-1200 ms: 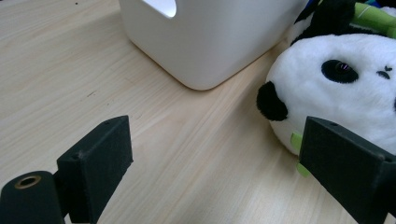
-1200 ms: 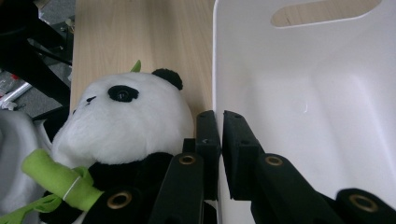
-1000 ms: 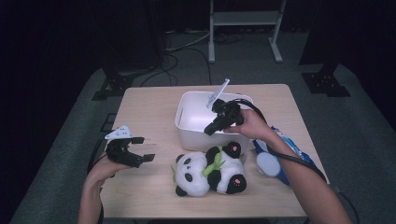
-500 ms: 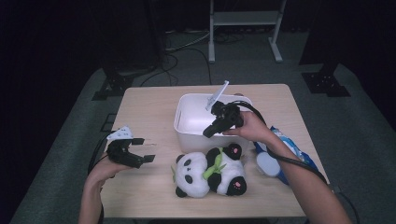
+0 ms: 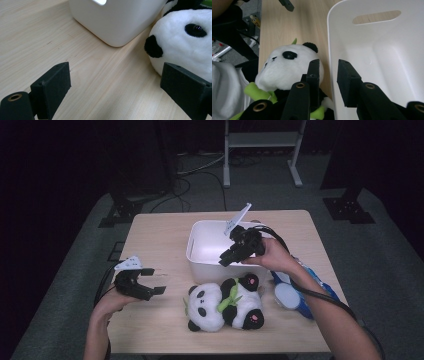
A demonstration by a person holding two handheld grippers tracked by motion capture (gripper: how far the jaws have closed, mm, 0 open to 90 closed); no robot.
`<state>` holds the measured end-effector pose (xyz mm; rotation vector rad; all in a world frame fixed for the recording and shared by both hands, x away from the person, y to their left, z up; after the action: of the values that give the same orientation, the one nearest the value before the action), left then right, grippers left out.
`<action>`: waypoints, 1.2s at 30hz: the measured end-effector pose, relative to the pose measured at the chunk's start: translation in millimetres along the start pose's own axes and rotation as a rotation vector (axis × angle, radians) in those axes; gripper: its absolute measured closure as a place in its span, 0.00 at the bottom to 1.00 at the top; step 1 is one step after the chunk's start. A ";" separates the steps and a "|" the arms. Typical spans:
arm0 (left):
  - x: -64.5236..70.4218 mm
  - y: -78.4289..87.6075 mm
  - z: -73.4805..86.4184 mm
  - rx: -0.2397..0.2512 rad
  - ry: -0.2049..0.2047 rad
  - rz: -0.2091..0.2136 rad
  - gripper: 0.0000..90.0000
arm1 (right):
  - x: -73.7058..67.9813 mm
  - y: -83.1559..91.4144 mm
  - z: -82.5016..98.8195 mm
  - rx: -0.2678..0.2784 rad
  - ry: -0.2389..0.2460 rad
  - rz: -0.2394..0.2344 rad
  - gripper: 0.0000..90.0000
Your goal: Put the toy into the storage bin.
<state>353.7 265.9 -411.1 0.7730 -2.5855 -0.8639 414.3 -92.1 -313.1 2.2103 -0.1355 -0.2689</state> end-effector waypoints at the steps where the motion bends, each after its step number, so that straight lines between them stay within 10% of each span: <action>1: -0.2 0.5 0.1 0.007 0.001 0.001 0.09 | -3.7 3.4 0.5 0.008 0.003 0.003 0.78; 36: 2.8 0.0 -1.4 0.005 -0.005 0.007 0.09 | -73.7 -11.9 54.1 -0.018 0.072 -0.117 0.58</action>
<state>352.0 263.7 -409.7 0.7631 -2.5942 -0.8582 329.8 -112.4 -343.8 2.2102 0.0356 -0.2534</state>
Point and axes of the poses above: each handheld gripper's, and its own axes: y roughly backward along the jaws, z roughly out of its underside, x roughly to its right, the point moved 1 cm from there along -y, roughly forward along the jaws, and after that the axes turned 2 degrees about -x, right-handed, at the moved point
